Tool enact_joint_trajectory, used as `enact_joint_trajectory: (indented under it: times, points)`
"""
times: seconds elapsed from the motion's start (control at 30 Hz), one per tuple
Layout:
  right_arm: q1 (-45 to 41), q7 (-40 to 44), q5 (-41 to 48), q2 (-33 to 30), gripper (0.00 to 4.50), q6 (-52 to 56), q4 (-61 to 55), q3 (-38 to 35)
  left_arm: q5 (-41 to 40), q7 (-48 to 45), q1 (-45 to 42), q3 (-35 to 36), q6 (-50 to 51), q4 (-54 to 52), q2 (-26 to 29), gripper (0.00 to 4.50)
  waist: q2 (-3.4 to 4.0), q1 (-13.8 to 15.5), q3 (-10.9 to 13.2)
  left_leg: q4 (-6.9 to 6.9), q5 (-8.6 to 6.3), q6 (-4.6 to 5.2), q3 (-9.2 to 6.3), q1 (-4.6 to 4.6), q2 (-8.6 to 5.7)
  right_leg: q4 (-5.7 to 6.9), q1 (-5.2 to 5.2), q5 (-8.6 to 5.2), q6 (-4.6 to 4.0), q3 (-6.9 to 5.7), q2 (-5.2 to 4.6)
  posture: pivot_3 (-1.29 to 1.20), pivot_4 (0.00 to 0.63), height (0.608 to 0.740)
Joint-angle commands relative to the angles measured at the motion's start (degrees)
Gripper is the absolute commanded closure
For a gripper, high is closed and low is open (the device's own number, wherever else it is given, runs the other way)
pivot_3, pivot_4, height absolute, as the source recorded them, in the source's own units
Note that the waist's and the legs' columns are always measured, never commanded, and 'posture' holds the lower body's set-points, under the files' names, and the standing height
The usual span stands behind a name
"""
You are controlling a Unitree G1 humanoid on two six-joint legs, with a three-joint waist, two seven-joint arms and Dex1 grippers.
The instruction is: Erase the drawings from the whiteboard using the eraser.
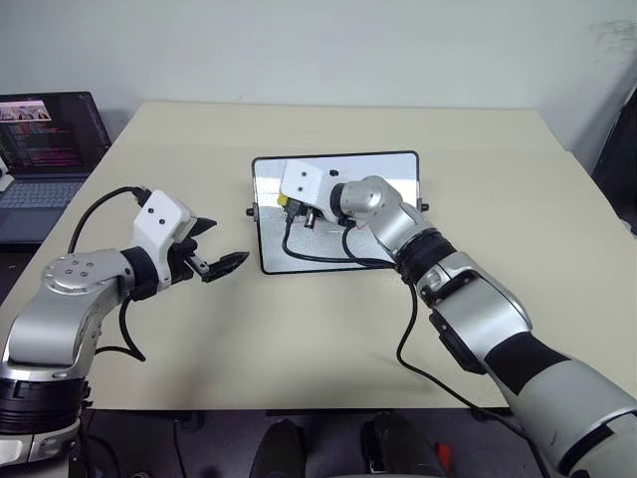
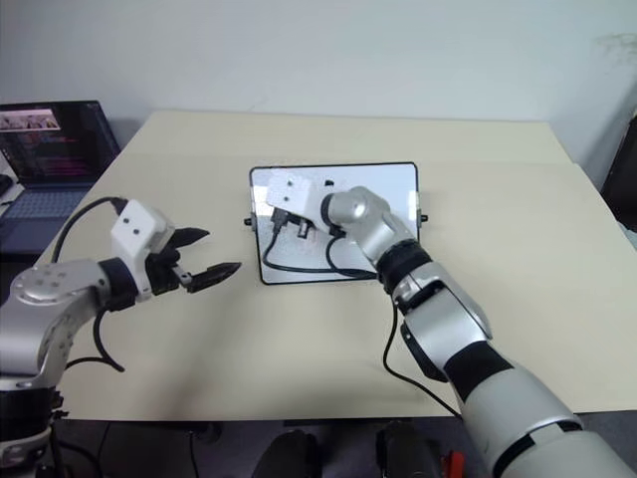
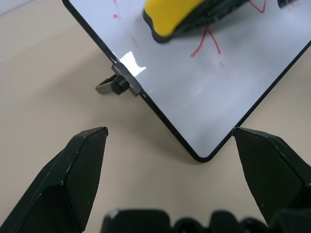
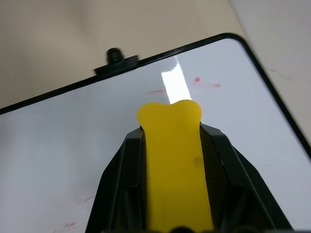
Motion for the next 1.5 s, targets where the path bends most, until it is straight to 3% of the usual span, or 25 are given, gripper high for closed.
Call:
enact_joint_trajectory:
  times: [0.03, 0.37, 0.57, 0.97, 1.1, 1.23, 1.5]
  points:
    - [2.11, 1.25, -1.41, -1.17, 3.33, 3.51, -0.09, 0.86, 0.38, -0.07, -0.91, 0.65, -1.23, -0.18, 0.33, 0.0, 0.0, -0.04, 0.0, 0.0, 0.0, 0.0, -0.01, 0.06, 0.02, 0.0, 0.05, 0.0, 0.0, -0.01, 0.02, 0.0, 0.15, 0.74]
    - [-2.52, -6.71, 1.91, 2.33, 3.33, 1.16, -1.35, -4.08, 0.19, -0.4, -0.78, 1.18, -1.18, -0.08, 0.86, 0.0, 0.02, -0.08, 0.04, -0.05, 0.01, 0.02, 0.03, 0.22, 0.02, -0.02, 0.15, -0.01, -0.01, 0.03, 0.03, 0.0, 0.15, 0.74]
    - [-5.92, -11.06, 1.24, 5.7, 3.33, -1.89, 3.5, -4.17, 0.02, 0.07, -0.72, 1.66, -0.9, -0.63, 0.79, 0.0, 0.01, -0.31, 0.04, -0.07, 0.0, 0.01, 0.04, -0.43, 0.07, -0.06, -0.43, -0.04, -0.07, 0.03, 0.03, 0.0, 0.15, 0.74]
    - [-7.46, -2.13, -1.38, 5.45, 3.33, -0.86, 10.92, -1.51, -0.1, 0.78, 0.75, 2.11, -0.68, -2.06, 0.46, 0.0, 0.0, -0.25, 0.03, -0.08, 0.0, 0.0, 0.1, -0.59, 0.06, -0.02, -0.64, -0.06, -0.12, 0.07, 0.01, 0.0, 0.15, 0.74]
    - [-9.88, -12.23, -1.37, 5.28, 3.33, -3.71, 11.12, -3.48, -0.12, 0.67, 0.61, 1.91, -0.7, -1.99, 0.43, 0.0, 0.0, -0.25, 0.03, -0.08, 0.0, 0.0, 0.07, -0.58, 0.06, 0.03, -0.64, -0.06, -0.12, 0.05, 0.01, 0.0, 0.15, 0.74]
    - [-11.43, -15.21, -0.66, 5.34, 3.33, -4.88, 11.61, -4.78, -0.1, 0.41, 0.49, 1.55, -0.86, -1.89, 0.4, 0.0, 0.0, -0.2, 0.03, -0.07, 0.0, 0.0, 0.07, -0.61, 0.06, 0.01, -0.64, -0.06, -0.12, 0.05, 0.01, 0.0, 0.15, 0.74]
    - [-8.27, -5.27, -1.87, 5.03, 3.33, -1.82, 12.43, -2.73, -0.04, 0.27, -0.01, 1.16, -1.02, -1.75, 0.22, 0.0, 0.0, -0.27, 0.03, -0.11, 0.0, 0.0, 0.14, -0.61, 0.08, -0.05, -0.66, -0.08, -0.15, 0.09, 0.02, 0.0, 0.15, 0.74]
